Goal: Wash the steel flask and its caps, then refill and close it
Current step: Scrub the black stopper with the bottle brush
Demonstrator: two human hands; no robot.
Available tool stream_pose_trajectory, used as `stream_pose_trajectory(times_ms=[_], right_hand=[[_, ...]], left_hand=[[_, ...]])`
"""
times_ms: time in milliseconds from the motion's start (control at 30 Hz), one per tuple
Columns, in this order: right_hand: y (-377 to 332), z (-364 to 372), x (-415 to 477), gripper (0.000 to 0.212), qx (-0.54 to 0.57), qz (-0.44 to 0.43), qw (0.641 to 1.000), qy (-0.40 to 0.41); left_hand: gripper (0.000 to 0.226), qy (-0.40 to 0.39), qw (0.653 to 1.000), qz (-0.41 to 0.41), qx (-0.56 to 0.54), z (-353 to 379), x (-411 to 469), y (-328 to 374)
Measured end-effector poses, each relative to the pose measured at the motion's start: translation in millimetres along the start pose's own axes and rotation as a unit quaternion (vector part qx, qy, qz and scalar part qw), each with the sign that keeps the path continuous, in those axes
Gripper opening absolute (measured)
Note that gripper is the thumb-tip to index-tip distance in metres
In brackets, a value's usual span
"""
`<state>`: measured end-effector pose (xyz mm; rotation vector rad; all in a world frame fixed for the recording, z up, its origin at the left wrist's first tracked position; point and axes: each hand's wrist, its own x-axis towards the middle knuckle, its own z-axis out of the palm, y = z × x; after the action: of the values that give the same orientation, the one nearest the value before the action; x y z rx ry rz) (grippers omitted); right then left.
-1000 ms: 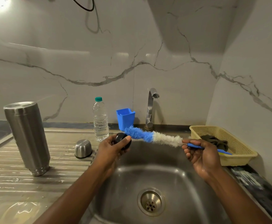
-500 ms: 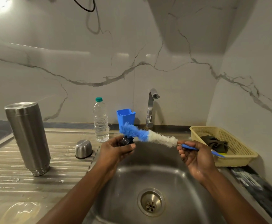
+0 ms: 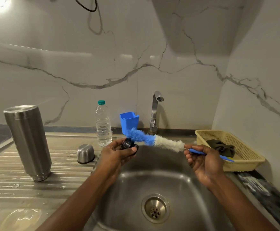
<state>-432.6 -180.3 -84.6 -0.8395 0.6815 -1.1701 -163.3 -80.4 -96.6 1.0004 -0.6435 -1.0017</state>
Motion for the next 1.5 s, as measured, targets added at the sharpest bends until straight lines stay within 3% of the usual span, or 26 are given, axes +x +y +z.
stream_pose_trajectory(times_ms=[100, 267, 400, 567, 1100, 1233, 1367, 1500], right_hand=[[3.6, 5.5, -2.0, 0.03, -0.012, 0.008, 1.0, -0.019], [-5.5, -1.5, 0.2, 0.029, 0.005, -0.004, 1.0, 0.009], [4.2, 6.1, -1.9, 0.03, -0.012, 0.012, 0.999, -0.027], [-6.2, -2.1, 0.9, 0.029, -0.003, -0.006, 1.0, 0.008], [1.5, 6.9, -1.3, 0.029, -0.006, 0.011, 1.0, -0.014], [-5.0, -1.7, 1.2, 0.028, 0.005, 0.001, 1.0, 0.022], [2.5, 6.0, -1.0, 0.028, 0.005, 0.01, 1.0, 0.001], [-8.6, 1.5, -1.5, 0.029, 0.002, -0.024, 1.0, 0.014]], left_hand=[[0.073, -0.002, 1.0, -0.003, -0.005, 4.1, -2.6, -0.6], [0.055, 0.018, 1.0, 0.004, -0.019, -0.6, 0.3, 3.7], [0.06, 0.005, 1.0, -0.007, -0.009, 5.2, -4.1, -1.1], [0.06, 0.02, 0.999, 0.007, -0.035, 3.3, 1.2, 1.3], [0.072, 0.001, 0.999, 0.009, -0.034, 7.7, -2.1, -5.4], [0.061, 0.032, 0.996, 0.009, -0.078, -0.8, 6.8, -2.3], [0.037, 0.014, 0.998, -0.016, -0.061, -1.7, 6.2, -6.6], [0.039, 0.024, 0.998, -0.01, -0.049, -1.3, 6.3, -6.7]])
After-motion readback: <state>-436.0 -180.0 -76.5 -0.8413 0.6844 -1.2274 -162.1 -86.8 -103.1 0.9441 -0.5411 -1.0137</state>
